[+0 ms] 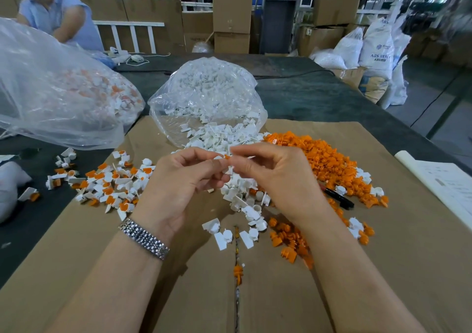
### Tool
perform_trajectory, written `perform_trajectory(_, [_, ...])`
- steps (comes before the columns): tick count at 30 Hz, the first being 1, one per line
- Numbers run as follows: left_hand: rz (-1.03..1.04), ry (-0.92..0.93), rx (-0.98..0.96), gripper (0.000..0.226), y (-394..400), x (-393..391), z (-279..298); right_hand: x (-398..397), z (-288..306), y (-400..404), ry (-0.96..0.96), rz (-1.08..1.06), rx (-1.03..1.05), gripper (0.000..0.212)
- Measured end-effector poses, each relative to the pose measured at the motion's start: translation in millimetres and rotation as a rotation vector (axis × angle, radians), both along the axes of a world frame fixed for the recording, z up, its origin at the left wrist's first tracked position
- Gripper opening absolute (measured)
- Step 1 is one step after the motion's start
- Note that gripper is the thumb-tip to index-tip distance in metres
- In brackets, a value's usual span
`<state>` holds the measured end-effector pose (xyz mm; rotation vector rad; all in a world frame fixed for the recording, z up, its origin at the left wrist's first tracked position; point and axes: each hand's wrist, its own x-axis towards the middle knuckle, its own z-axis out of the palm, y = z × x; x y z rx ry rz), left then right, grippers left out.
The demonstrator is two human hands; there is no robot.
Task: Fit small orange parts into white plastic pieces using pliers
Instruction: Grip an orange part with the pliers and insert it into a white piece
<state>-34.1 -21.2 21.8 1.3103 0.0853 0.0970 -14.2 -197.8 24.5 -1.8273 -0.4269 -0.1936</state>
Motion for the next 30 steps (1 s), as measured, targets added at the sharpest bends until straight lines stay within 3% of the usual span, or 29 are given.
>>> perform_trajectory(2, [-0.017, 0.021, -0.024, 0.031, 2.3, 0.7, 0.4, 5.8, 2.2, -12.4, -0.016, -0.188, -0.126, 0.027])
perform_trajectory(5, [-0.052, 0.051, -0.048, 0.032, 5.4, 1.7, 0.5, 15.0, -1.2, -38.1, 0.086, -0.502, -0.669, 0.043])
perform_trajectory(8, [-0.090, 0.061, -0.072, 0.028, 8.3, 3.2, 0.2, 17.9, -4.0, -51.3, 0.383, -0.499, -0.924, 0.061])
perform_trajectory(12, [-0.148, 0.063, -0.096, 0.019, 12.4, 4.5, -0.6, 16.3, -0.8, -50.8, 0.418, -0.424, -1.002, 0.061])
perform_trajectory(17, [-0.162, 0.060, -0.094, 0.018, 12.9, 4.5, -0.3, 12.7, 1.3, -46.7, 0.411, -0.454, -0.998, 0.044])
perform_trajectory(21, [-0.161, 0.053, -0.087, 0.019, 14.5, 4.1, -0.2, 11.2, 3.9, -47.4, 0.396, -0.442, -0.776, 0.039])
perform_trajectory(24, [-0.159, 0.059, -0.081, 0.014, 15.7, 5.4, -0.8, 12.9, 8.2, -51.0, 0.375, -0.407, -0.758, 0.019])
perform_trajectory(27, [-0.160, 0.060, -0.084, 0.013, 16.1, 6.9, -1.2, 11.2, 18.0, -52.6, 0.358, -0.330, -0.676, 0.012])
perform_trajectory(30, [-0.153, 0.061, -0.097, 0.022, 16.7, 8.4, -1.4, 0.7, 38.6, -50.4, 0.422, -0.170, -0.444, 0.011])
